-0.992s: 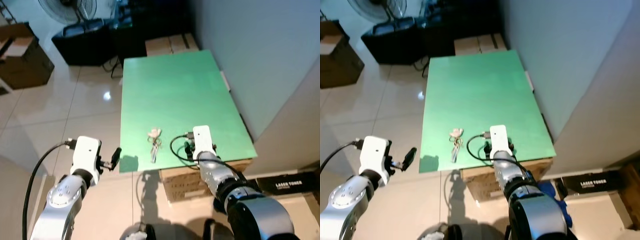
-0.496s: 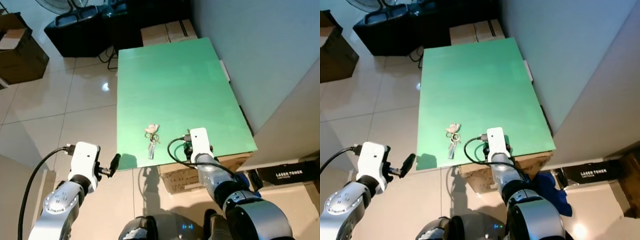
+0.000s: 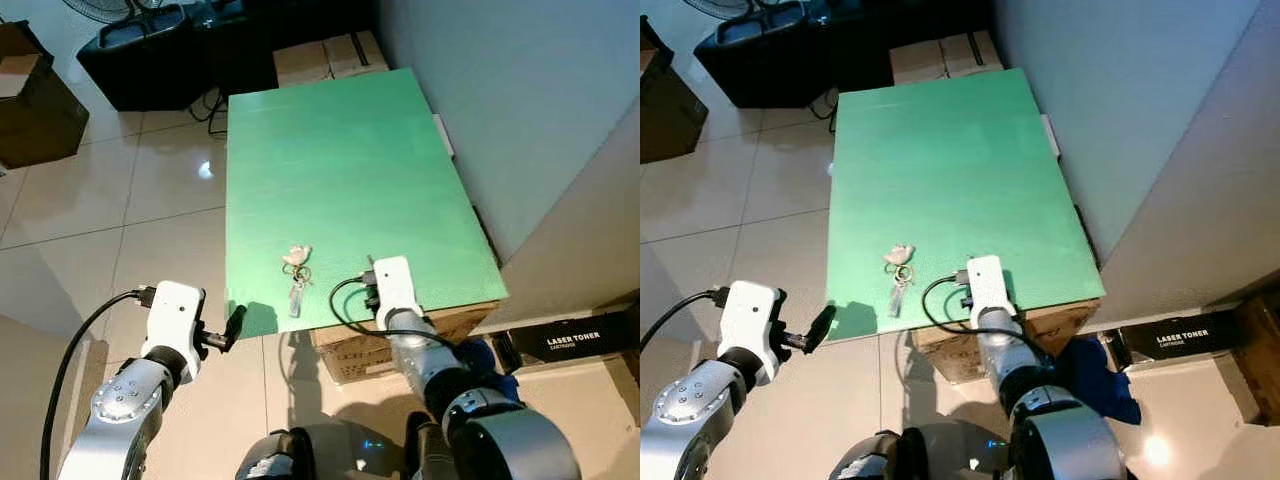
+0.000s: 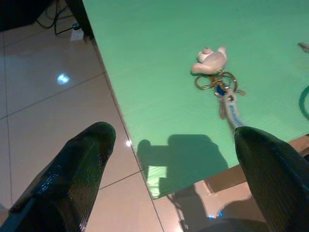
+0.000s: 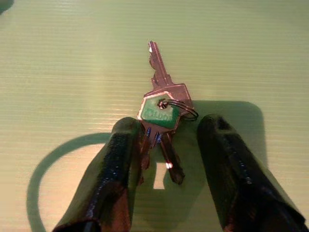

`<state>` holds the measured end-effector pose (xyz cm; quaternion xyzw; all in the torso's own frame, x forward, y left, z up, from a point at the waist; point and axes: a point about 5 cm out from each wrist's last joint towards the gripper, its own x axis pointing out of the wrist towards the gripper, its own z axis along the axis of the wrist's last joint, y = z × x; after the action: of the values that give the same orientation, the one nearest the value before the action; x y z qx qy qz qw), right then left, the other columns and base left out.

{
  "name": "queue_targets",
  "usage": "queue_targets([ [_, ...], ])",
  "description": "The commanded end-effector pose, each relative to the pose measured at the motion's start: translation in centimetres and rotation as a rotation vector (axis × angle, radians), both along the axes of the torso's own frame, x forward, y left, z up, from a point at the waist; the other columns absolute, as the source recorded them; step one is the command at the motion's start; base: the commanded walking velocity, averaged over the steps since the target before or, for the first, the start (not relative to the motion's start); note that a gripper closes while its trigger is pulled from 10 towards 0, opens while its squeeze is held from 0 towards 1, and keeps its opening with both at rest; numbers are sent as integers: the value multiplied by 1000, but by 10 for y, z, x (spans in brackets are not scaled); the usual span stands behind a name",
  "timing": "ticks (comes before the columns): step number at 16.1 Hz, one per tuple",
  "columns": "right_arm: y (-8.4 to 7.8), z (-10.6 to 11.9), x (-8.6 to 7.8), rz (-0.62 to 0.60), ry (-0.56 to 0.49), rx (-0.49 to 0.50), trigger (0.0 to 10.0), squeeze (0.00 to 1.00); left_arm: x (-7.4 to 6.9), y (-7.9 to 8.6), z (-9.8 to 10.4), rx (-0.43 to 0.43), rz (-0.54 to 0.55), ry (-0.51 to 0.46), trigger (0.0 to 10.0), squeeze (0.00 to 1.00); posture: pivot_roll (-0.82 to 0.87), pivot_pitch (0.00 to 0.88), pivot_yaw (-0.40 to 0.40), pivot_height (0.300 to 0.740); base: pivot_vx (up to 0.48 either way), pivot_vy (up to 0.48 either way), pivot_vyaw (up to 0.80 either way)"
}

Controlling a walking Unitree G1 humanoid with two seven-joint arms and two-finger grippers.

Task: Hang keys on a hook

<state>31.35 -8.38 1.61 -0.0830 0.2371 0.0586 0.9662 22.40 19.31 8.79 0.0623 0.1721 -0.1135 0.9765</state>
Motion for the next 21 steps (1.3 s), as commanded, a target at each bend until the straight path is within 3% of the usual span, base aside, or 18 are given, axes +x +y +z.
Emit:
queue_targets([
  [1,10,-20,-20,26,112,10,0,0,0,1,1,3,-2,6,10000,0,108,261,171,740,0,0,0],
  [4,16,-18,-19,39,104,16,0,0,6,-1,4,-1,-9,-1,10000,0,102,260,171,740,0,0,0],
  [9,8,-20,-20,36,93,3,0,0,11,-9,2,-13,-19,-8,10000,0,75,247,171,740,0,0,0],
  [13,13,-13,-16,40,39,8,0,0,27,-19,0,-38,-30,-23,10000,0,24,185,161,740,0,0,0],
  [15,20,2,-4,60,-37,29,0,0,43,-26,0,-58,-36,-47,10000,0,-18,133,151,740,0,0,0],
  [17,25,31,14,93,-179,58,0,0,65,-40,1,-94,-52,-88,10000,0,-62,70,148,740,0,0,0],
  [21,19,59,31,105,-285,68,0,0,82,-47,2,-116,-67,-118,10000,0,-103,4,153,740,0,0,0],
])
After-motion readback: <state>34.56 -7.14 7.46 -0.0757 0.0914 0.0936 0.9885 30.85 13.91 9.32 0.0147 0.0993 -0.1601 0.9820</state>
